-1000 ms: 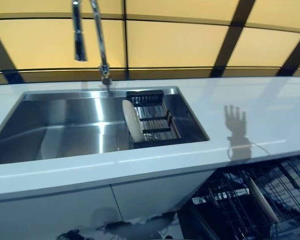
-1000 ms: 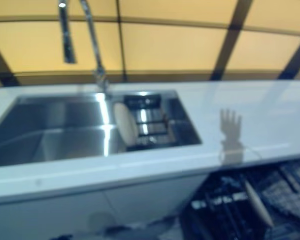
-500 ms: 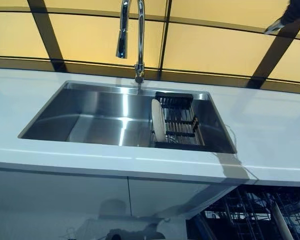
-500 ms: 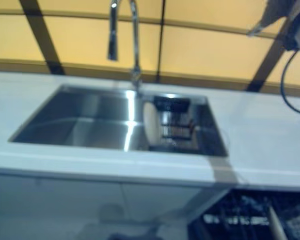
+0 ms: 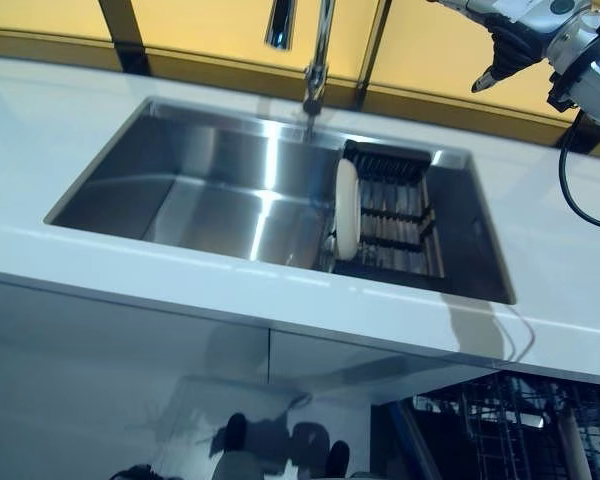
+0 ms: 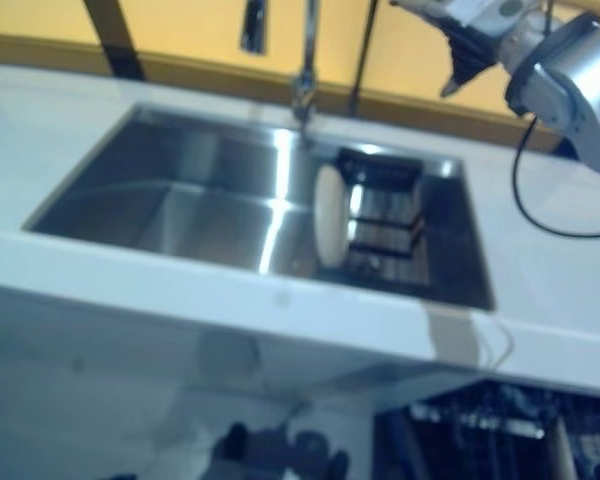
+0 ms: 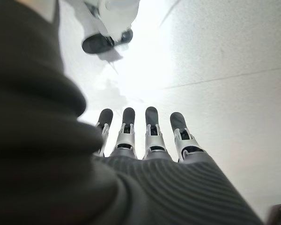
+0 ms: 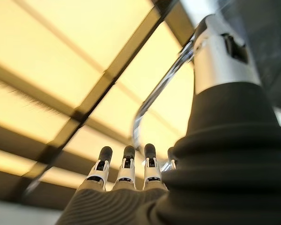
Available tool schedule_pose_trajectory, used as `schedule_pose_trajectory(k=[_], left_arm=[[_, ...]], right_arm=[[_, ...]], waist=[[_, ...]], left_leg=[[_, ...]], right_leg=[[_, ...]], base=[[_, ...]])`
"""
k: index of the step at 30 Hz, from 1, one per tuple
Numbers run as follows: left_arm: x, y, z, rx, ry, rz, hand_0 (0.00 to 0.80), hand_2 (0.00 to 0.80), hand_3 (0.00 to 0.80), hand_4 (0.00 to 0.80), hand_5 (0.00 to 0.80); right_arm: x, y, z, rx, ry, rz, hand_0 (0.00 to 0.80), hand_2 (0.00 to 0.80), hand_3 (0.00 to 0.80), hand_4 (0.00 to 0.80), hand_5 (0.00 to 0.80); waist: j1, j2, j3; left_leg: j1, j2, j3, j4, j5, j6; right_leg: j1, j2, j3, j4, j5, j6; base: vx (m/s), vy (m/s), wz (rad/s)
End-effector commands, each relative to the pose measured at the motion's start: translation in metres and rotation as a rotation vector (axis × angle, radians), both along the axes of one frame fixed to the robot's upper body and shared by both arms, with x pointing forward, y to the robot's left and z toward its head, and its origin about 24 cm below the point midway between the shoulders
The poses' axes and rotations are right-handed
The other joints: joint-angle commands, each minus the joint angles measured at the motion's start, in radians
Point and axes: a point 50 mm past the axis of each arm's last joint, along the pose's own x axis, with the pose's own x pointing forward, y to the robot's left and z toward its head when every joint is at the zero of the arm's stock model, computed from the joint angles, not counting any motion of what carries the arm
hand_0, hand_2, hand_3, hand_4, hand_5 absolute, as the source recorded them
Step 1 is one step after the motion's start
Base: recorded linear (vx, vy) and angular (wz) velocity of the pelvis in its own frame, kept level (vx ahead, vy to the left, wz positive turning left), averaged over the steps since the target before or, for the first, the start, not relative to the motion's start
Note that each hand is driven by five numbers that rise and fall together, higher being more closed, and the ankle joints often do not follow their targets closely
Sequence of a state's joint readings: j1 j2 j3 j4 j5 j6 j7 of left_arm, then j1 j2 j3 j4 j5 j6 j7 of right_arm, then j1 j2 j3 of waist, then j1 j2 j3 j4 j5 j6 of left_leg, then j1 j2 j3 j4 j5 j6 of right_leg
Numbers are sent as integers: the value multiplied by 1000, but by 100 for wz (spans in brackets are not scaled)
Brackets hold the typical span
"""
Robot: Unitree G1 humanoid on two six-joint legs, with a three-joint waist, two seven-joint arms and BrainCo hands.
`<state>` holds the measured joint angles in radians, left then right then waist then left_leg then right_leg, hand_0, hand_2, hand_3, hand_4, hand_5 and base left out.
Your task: Take plates into dishwasher
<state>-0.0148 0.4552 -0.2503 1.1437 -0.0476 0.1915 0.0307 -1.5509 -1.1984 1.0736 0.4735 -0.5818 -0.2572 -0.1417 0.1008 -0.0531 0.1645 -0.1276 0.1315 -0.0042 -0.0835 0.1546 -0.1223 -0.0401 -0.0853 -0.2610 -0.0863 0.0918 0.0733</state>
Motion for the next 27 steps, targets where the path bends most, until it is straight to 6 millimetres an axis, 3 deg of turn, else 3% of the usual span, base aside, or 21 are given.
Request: schedule_pose_trajectory(k=[1,16,27], left_arm=[[21,29,21,94,-70,39,0,0,0,0,0],[31,34,26,76,-104,38,0,0,0,0,0],[33,32,26,40,-114,72,0,0,0,0,0]], right_arm=[[-24,2,47,-36,-192,8,0,0,0,0,0],[-21,8,34,-73,-178,48,0,0,0,0,0],[-20,24,25,-133,-137,87,0,0,0,0,0]], waist=[[13,-65,67],[4,-65,97],[3,-66,108]], left_leg=[[21,-8,22,-4,-37,4],[6,-13,34,-4,-36,4],[6,-9,41,-4,-37,3]], right_leg=[[19,-45,20,-1,-12,72],[0,-48,10,-1,-2,78],[-7,-45,15,-1,-1,78]], base=[[-16,-8,7],[-20,4,2],[0,0,0]])
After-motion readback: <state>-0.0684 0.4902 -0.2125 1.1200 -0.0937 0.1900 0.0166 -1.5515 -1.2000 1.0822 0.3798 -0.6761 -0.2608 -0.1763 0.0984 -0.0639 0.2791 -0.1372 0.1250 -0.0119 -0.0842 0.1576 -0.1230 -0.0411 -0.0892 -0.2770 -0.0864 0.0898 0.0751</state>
